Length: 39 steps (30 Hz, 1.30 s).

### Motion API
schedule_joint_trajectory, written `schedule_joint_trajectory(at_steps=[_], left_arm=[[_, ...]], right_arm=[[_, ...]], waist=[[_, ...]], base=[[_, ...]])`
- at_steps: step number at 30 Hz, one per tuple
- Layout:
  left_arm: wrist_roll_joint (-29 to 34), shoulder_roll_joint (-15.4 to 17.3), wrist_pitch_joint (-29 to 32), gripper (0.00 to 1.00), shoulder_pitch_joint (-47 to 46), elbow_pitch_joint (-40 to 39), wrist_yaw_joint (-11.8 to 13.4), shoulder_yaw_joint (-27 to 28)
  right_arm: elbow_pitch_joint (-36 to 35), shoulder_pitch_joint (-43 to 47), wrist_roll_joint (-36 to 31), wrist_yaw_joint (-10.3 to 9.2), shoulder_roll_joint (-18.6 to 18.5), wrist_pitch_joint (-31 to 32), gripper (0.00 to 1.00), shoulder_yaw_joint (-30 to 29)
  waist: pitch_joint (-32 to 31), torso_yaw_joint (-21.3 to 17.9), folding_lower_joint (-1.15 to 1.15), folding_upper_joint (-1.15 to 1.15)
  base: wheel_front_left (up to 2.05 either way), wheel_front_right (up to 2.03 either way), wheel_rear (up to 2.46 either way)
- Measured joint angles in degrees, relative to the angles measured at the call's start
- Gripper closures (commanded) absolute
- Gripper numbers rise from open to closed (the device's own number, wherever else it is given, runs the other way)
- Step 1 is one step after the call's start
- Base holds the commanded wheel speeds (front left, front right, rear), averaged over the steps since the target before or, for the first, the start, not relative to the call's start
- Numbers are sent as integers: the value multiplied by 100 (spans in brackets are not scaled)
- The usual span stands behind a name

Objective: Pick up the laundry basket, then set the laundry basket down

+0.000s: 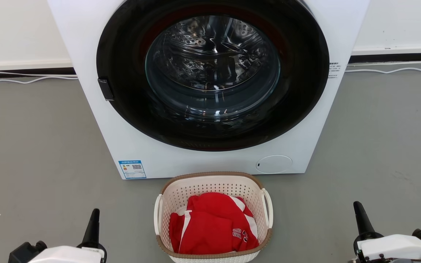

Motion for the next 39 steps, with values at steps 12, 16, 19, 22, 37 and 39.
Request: schedule_joint_trajectory(at_steps=[12, 16, 19, 22, 37, 39], left_arm=[[-772, 1, 196, 100, -42, -75, -3, -47], [-1042, 1, 261, 100, -54, -105, -3, -66], [-1229, 2, 304, 100, -128, -125, -4, -78], [-1489, 1, 355, 100, -142, -181, -4, -94], [-2402, 1, 609, 100, -252, -268, -24, -126], [-2529, 1, 623, 100, -253, -287, -30, -131]], right_arm=[[-158, -99, 815, 0, 11, 183, 100, -43], [-181, -99, 1106, 0, 20, 247, 100, -66], [-208, -99, 1293, 0, 23, 289, 100, -100], [-255, -99, 1573, 0, 24, 377, 100, -144], [-412, -102, 2549, 0, 44, 593, 100, -189], [-436, -103, 2666, 0, 47, 602, 100, -197]], waist=[[12, -24, 0, 0], [16, -32, 0, 0], [19, -38, 0, 0], [23, -46, 0, 0], [36, -74, 0, 0], [38, -78, 0, 0]], base=[[0, 0, 0], [0, 0, 0], [0, 0, 0], [0, 0, 0], [0, 0, 0], [0, 0, 0]])
